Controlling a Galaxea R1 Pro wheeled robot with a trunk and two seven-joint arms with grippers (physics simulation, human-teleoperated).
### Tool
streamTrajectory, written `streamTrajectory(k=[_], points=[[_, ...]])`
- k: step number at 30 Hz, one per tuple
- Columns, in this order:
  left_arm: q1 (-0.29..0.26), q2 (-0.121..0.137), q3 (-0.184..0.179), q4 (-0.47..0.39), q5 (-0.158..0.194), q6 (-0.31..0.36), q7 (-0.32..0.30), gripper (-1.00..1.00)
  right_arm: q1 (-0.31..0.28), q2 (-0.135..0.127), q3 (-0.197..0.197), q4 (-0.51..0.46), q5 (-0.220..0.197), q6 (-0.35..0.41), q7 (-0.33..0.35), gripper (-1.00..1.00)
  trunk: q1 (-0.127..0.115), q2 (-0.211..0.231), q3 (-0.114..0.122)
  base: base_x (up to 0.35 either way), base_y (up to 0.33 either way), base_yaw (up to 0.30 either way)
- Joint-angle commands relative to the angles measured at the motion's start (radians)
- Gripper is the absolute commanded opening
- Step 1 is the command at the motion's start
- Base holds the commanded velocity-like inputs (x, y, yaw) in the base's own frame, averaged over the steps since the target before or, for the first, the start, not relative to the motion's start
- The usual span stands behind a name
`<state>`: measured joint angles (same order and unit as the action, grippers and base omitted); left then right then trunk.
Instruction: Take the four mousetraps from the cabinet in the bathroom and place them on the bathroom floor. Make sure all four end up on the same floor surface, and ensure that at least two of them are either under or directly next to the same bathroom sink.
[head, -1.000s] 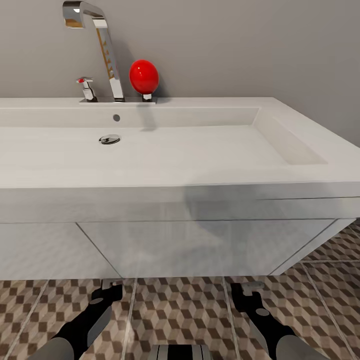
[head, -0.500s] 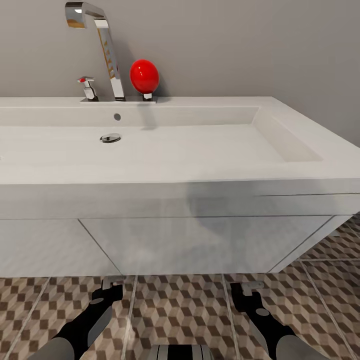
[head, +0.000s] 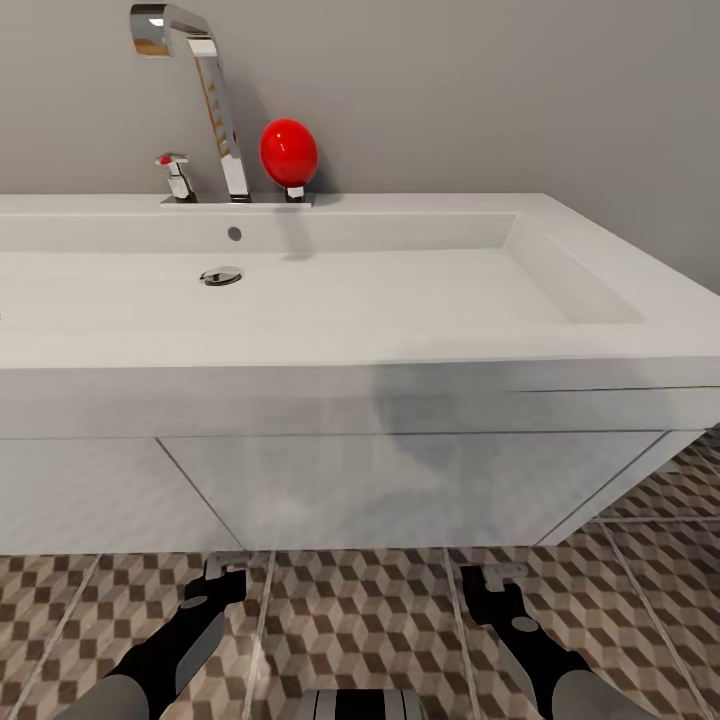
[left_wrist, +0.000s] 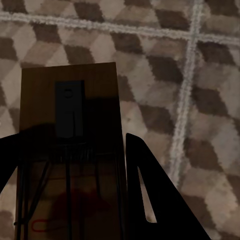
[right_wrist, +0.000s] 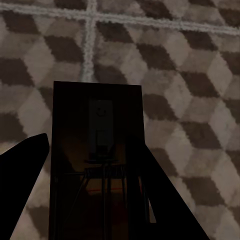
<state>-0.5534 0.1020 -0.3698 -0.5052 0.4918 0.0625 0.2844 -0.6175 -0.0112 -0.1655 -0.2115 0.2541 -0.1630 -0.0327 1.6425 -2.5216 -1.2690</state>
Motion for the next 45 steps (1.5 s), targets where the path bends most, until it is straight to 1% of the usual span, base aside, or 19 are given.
streamTrajectory(k=[1, 2, 24, 45], points=[[0.0, 0.002, -0.009, -0.002, 0.002, 0.006, 0.009, -1.0, -0.001, 0.0, -0.008, 0.001, 0.01, -0.004, 0.001, -1.0, 0.0, 0.0, -0.001, 0.0, 0.0, 0.0], [0.0, 0.002, -0.01, -0.002, 0.001, 0.007, 0.009, -1.0, -0.001, 0.0, -0.008, 0.001, 0.01, -0.004, 0.001, -1.0, 0.0, 0.0, -0.001, 0.0, 0.0, 0.0], [0.0, 0.001, -0.007, -0.003, -0.002, -0.003, 0.01, -1.0, -0.001, 0.0, -0.006, 0.001, 0.011, -0.004, 0.001, -1.0, 0.01, -0.005, -0.086, 0.0, 0.0, 0.0], [0.0, 0.001, -0.004, -0.003, -0.001, -0.004, 0.009, -1.0, -0.001, 0.0, -0.005, 0.001, 0.013, -0.006, 0.001, -1.0, 0.01, -0.005, -0.086, 0.0, 0.0, 0.0]])
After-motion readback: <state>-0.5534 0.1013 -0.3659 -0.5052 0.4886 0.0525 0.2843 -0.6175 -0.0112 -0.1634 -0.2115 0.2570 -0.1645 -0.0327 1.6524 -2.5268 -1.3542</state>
